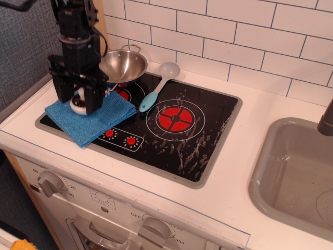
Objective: Move the mushroom to just above the right burner.
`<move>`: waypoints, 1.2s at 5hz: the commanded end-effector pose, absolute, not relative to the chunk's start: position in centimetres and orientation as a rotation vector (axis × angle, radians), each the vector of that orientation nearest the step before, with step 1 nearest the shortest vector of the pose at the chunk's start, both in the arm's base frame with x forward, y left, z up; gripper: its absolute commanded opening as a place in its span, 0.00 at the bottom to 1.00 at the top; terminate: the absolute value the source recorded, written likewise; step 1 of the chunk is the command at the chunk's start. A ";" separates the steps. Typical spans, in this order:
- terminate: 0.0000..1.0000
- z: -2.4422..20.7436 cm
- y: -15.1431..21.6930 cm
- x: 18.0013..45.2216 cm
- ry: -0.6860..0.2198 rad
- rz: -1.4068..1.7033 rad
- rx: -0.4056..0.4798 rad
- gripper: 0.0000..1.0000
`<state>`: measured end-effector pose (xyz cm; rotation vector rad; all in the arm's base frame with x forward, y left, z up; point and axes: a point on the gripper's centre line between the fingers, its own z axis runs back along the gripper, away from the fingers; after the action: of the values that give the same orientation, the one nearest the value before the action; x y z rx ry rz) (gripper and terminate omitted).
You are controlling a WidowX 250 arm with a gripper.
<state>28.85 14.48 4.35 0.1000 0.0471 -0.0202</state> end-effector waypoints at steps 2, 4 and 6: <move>0.00 11.3 8.3 31.4 -0.140 -0.178 0.073 0.00; 0.00 7.3 0.7 35.3 -0.033 -0.377 0.055 0.00; 0.00 4.1 -0.7 39.1 0.012 -0.387 0.036 0.00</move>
<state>39.17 -0.58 2.53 0.0266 0.0572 -0.3812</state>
